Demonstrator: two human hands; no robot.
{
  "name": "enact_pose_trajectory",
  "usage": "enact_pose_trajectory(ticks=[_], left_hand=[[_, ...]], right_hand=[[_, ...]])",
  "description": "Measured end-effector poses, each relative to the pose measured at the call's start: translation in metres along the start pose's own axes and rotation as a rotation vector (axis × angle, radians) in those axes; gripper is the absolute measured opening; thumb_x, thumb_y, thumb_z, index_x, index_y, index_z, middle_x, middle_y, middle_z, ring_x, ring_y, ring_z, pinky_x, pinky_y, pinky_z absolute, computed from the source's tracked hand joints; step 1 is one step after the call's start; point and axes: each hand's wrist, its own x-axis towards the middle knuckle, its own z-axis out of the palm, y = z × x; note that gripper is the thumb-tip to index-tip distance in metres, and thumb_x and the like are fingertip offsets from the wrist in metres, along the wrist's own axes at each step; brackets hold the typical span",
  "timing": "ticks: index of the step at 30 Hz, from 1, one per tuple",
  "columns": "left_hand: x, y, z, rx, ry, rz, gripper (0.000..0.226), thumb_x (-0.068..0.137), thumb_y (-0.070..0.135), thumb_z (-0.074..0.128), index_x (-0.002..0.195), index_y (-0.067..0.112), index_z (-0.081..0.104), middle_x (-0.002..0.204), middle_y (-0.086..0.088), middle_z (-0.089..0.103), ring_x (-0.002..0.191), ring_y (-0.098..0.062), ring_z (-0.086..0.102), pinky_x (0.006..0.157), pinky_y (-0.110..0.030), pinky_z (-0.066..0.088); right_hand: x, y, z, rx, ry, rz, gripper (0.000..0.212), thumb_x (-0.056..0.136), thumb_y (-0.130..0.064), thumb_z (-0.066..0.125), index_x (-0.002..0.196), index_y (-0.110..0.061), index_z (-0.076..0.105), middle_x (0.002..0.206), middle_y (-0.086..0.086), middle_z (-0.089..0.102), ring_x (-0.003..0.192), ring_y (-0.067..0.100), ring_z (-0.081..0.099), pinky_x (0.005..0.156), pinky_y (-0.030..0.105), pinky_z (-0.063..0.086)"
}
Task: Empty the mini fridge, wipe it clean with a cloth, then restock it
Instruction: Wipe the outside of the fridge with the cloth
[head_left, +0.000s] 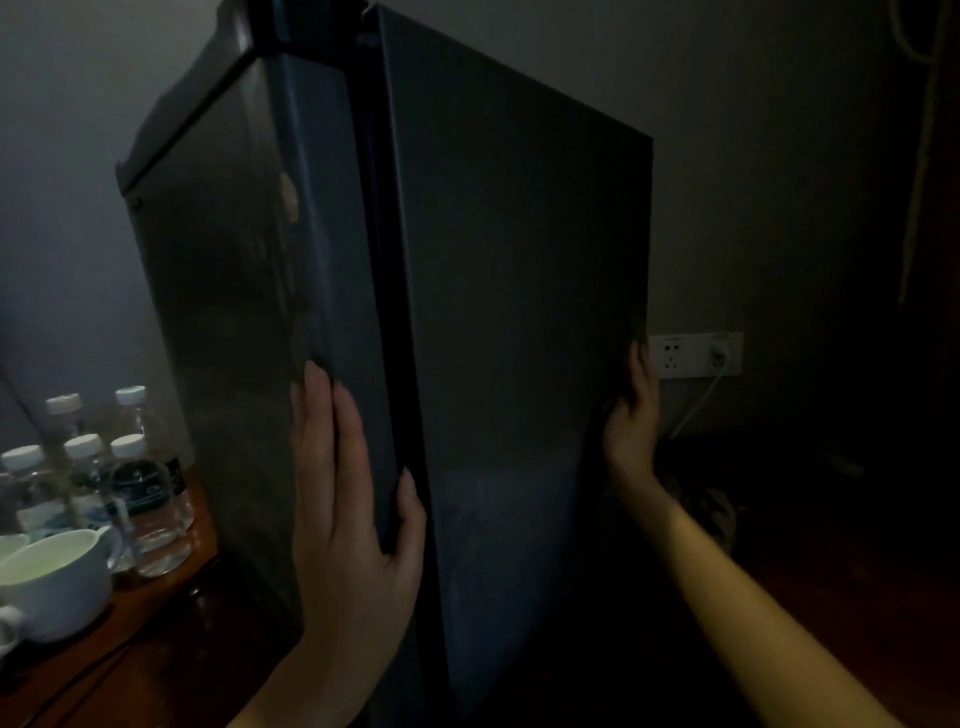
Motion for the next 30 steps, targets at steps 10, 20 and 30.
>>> enact_pose_trajectory(ticks=[10,20,30], left_hand=[[-0.001,-0.003,0.001,-0.011,0.013,0.018,0.063,0.089,0.009,0.049,0.144,-0.007,0.022,0.158,-0.006,0.009,0.149,-0.025,0.009,0.121,-0.031,0.012],[0.000,-0.003,0.001,-0.047,0.004,-0.007,0.063,0.089,0.010,0.048,0.144,-0.006,0.021,0.155,-0.015,0.014,0.147,-0.030,0.012,0.121,-0.034,0.012],[0.003,0.001,-0.004,0.040,-0.004,0.011,0.063,0.086,0.011,0.050,0.140,-0.012,0.025,0.149,-0.028,0.019,0.145,-0.027,0.013,0.121,-0.028,0.009]], right_hand=[[0.056,-0.019,0.008,-0.036,-0.060,-0.318,0.069,0.076,0.016,0.032,0.143,-0.002,0.040,0.151,0.010,0.032,0.142,0.028,0.030,0.120,0.047,0.019],[-0.030,0.015,-0.014,-0.048,-0.146,-0.160,0.060,0.089,0.014,0.035,0.145,-0.004,0.036,0.155,0.006,0.028,0.144,0.015,0.025,0.120,0.035,0.019],[0.074,0.018,-0.011,-0.058,-0.118,-0.111,0.060,0.088,0.012,0.034,0.147,-0.002,0.033,0.155,0.015,0.029,0.144,0.024,0.025,0.120,0.034,0.017]])
